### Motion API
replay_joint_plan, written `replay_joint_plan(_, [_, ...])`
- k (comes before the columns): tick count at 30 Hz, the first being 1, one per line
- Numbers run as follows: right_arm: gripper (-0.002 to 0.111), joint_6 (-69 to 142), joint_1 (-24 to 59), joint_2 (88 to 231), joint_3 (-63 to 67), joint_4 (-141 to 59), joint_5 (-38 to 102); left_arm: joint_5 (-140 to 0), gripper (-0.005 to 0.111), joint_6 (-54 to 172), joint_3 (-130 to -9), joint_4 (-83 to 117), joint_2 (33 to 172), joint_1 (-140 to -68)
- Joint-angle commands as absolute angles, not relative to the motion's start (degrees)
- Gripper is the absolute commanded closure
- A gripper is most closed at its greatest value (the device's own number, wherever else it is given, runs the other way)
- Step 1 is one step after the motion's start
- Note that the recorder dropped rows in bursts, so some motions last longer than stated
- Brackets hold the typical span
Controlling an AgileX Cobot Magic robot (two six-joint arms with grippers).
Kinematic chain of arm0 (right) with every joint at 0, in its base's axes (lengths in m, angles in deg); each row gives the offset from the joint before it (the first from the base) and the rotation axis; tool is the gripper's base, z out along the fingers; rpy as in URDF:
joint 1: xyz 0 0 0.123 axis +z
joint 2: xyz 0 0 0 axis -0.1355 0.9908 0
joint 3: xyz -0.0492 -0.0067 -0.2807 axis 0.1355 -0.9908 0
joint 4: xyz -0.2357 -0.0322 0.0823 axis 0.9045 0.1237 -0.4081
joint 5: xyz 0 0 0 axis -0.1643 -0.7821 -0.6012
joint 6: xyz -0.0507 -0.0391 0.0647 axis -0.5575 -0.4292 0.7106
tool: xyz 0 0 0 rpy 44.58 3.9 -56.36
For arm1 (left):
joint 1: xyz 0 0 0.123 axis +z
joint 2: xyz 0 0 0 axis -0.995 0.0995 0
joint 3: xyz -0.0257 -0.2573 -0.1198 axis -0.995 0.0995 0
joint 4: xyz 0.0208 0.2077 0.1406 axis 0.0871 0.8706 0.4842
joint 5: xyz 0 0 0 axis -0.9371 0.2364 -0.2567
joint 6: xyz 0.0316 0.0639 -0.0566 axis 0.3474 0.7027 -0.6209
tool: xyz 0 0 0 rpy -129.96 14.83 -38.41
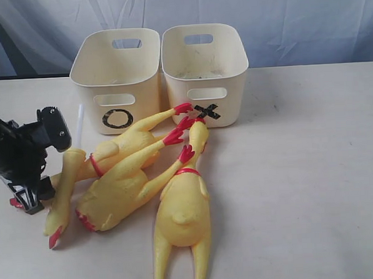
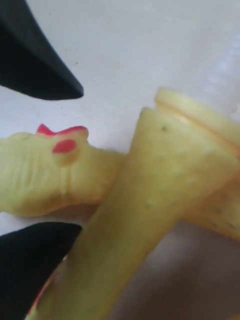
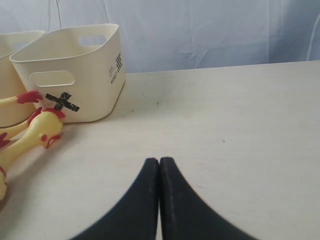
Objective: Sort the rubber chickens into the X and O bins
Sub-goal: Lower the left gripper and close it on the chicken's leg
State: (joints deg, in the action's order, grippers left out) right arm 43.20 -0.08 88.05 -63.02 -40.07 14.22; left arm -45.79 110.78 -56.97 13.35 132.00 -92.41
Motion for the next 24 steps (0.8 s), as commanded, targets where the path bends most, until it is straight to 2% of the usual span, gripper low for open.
replay_joint_plan(1, [0.108, 43.0, -0.36, 87.76, -63.16, -39.81, 14.58, -47.81, 0.041, 110.96, -56.84, 13.12, 132.64, -92.79])
replay_joint_plan(13, [0.108, 43.0, -0.36, 87.76, -63.16, -39.81, 14.58, -48.52, 0.043, 110.96, -56.84, 13.32, 136.27, -92.79])
replay_joint_plan(24, [0.108, 43.0, -0.36, 87.76, -63.16, -39.81, 14.58, -47.87, 0.083, 110.96, -56.84, 13.32, 136.27, -92.79])
